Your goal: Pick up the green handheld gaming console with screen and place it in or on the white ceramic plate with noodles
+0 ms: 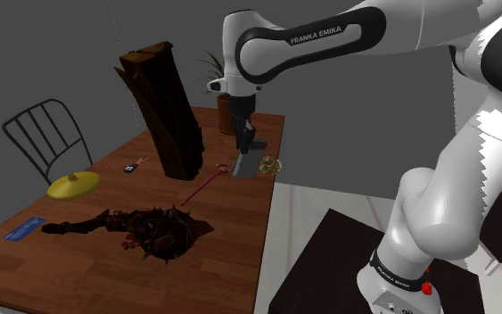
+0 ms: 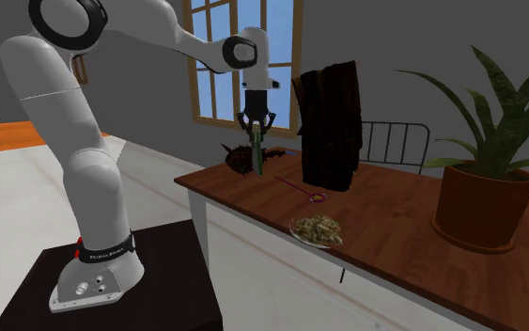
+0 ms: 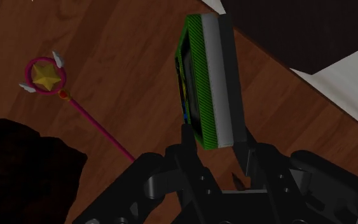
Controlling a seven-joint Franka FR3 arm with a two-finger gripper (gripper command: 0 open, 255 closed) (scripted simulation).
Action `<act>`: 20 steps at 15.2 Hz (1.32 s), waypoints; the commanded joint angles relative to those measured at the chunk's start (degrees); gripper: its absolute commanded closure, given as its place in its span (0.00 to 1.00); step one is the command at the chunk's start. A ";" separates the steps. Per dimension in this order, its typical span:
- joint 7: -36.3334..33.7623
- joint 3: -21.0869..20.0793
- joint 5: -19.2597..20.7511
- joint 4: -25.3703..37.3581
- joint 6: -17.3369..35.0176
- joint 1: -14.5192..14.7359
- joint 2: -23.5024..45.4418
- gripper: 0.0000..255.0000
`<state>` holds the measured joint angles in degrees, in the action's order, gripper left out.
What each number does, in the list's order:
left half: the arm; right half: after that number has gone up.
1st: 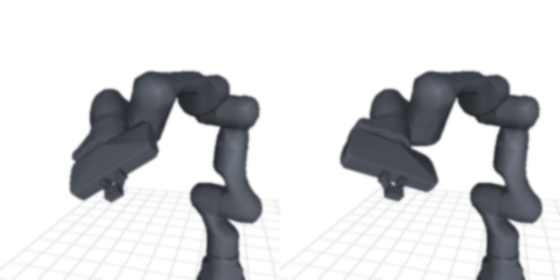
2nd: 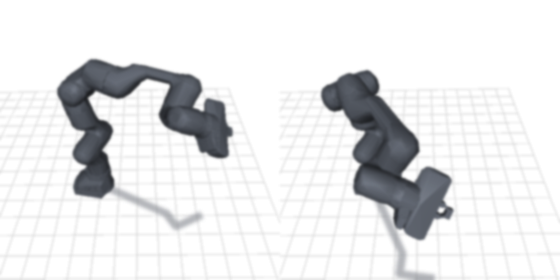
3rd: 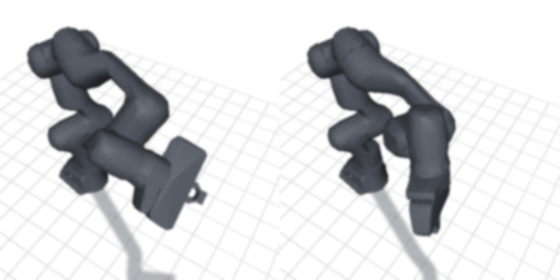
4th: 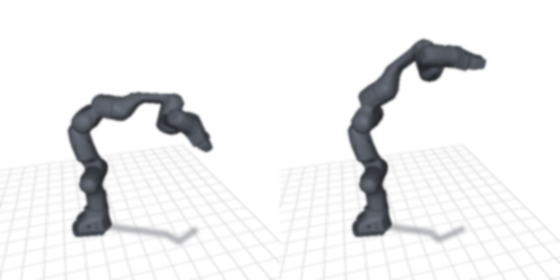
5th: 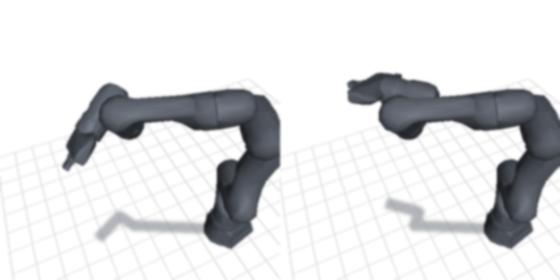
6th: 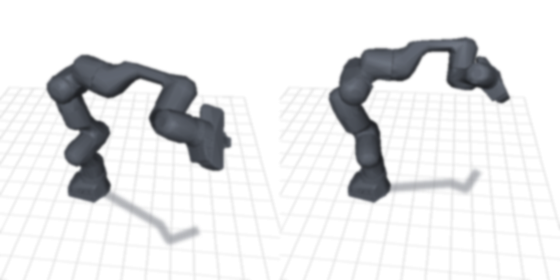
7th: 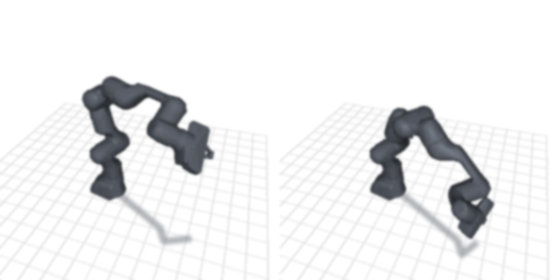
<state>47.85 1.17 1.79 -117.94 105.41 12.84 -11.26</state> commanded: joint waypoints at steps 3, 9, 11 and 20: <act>5.62 3.34 0.66 2.72 -0.92 -2.38 1.59 1.00; 13.80 8.00 0.89 8.72 -2.39 -5.86 5.85 1.00; 16.53 9.46 0.71 11.27 -2.99 -7.05 7.72 1.00; 28.67 15.09 -2.03 26.56 -7.05 -13.08 18.93 1.00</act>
<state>74.82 15.58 0.23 -93.36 98.76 0.66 6.10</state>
